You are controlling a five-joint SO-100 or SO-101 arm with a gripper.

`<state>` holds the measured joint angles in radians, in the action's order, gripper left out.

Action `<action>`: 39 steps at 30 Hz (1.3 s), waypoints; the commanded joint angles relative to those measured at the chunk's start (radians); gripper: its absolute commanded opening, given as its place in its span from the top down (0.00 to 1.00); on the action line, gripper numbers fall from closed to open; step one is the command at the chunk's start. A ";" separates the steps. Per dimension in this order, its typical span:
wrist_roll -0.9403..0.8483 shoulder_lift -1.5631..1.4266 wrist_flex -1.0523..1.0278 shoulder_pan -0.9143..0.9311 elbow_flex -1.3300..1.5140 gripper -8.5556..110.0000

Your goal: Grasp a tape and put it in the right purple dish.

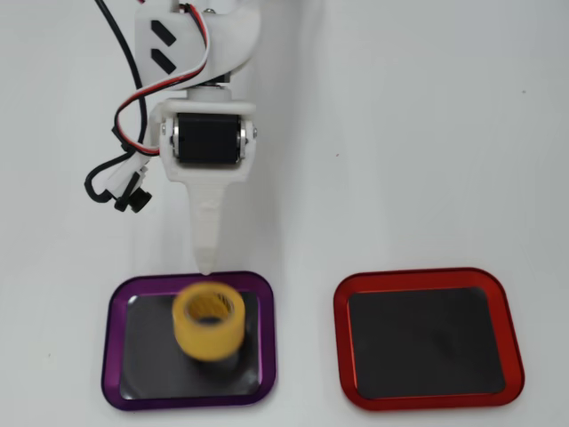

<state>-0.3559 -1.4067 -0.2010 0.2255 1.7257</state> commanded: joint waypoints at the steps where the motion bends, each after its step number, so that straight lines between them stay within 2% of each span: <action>1: -0.005 -0.026 -0.003 0.020 -0.041 0.90; 8: -0.003 -0.034 -0.028 0.021 -0.040 0.90; 11: 0.006 -0.097 -0.153 0.021 -0.041 0.89; 18: 0.012 -0.402 -0.520 0.009 -0.034 0.77; 26: 0.155 -0.811 -0.834 0.012 -0.006 0.76; 32: 0.324 -1.131 -0.983 0.020 0.190 0.76; 39: 0.382 -1.496 -0.948 0.018 0.649 0.76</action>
<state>0.0215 -2.7612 -1.1735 0.2485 2.2243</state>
